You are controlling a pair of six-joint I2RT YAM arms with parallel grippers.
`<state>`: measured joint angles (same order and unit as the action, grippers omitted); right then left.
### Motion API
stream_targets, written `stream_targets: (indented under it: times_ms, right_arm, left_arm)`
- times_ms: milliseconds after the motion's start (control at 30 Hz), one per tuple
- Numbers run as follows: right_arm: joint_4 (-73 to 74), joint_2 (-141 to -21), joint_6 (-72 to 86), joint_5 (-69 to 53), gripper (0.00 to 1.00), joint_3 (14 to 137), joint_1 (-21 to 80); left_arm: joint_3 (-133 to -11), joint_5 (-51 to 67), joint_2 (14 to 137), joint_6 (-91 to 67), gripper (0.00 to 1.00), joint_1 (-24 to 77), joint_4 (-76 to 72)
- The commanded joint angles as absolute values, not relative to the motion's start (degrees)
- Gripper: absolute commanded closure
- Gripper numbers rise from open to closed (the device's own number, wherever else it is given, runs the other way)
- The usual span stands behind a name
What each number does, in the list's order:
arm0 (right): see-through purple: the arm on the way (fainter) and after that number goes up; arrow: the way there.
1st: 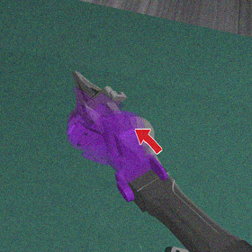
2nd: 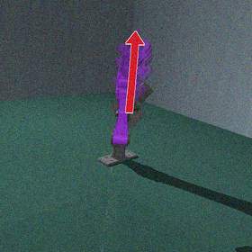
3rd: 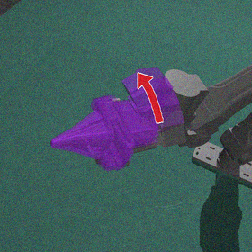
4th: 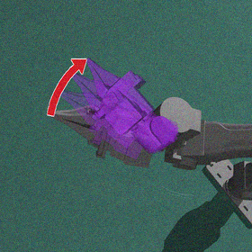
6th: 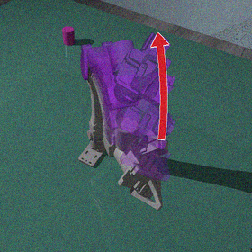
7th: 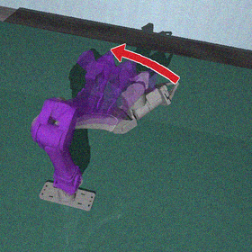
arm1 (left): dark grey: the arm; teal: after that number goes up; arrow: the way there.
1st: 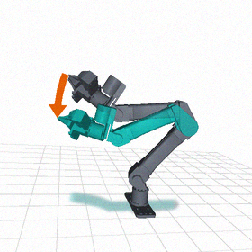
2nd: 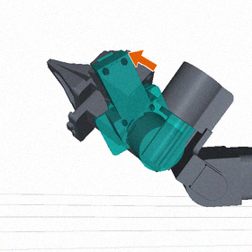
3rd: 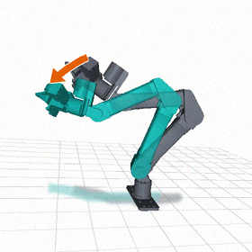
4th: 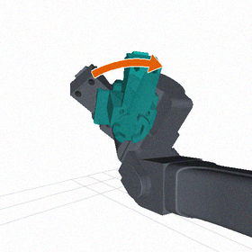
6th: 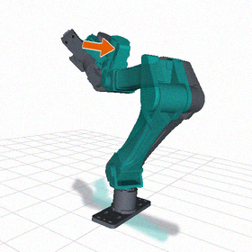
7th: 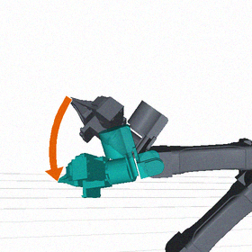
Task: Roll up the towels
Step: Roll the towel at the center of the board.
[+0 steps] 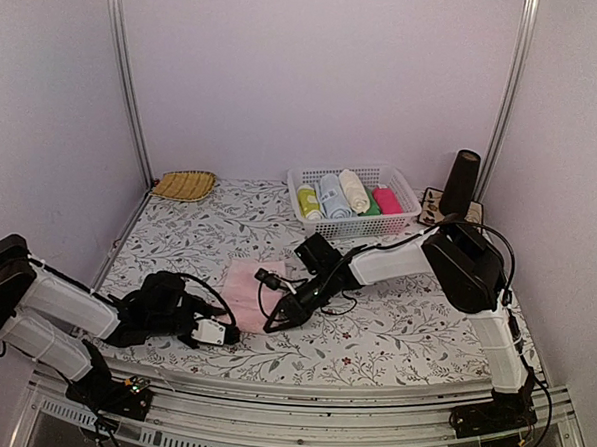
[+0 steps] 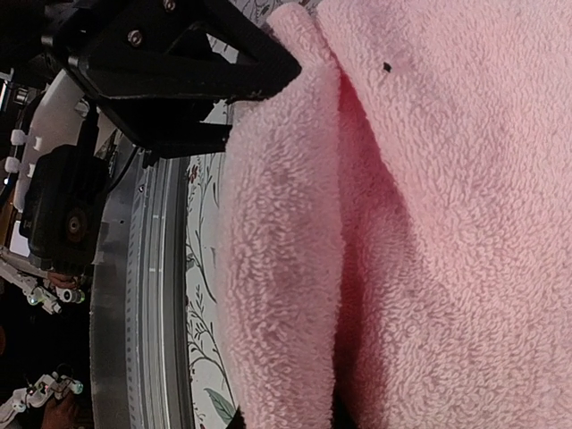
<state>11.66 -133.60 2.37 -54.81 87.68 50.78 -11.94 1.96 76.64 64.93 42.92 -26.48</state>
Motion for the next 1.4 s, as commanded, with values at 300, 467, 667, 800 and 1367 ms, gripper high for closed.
stream_targets:
  times_ms: [300,467,667,800,1367]
  right_arm:
    - [16.58,-133.45,1.33,-56.43,0.85,87.89,49.89]
    - [20.68,-128.45,-4.84,-49.59,0.71,86.53,49.78]
    - [21.45,-118.00,-12.29,-33.88,0.58,78.87,49.76]
    - [11.37,-108.80,-16.19,-24.41,0.50,66.62,50.45]
    - [-54.13,-105.71,-62.61,6.66,0.25,34.87,63.98]
  left_arm:
    - [-17.12,-0.35,84.82,63.30,1.00,43.85,-18.42]
    - [-21.56,3.67,82.70,61.90,1.00,43.79,-8.11]
    - [-28.63,9.05,82.33,59.79,1.00,43.82,5.90]
    - [-32.80,11.51,83.93,58.92,1.00,43.66,11.08]
    - [-53.89,31.05,97.86,63.43,1.00,34.58,39.02]
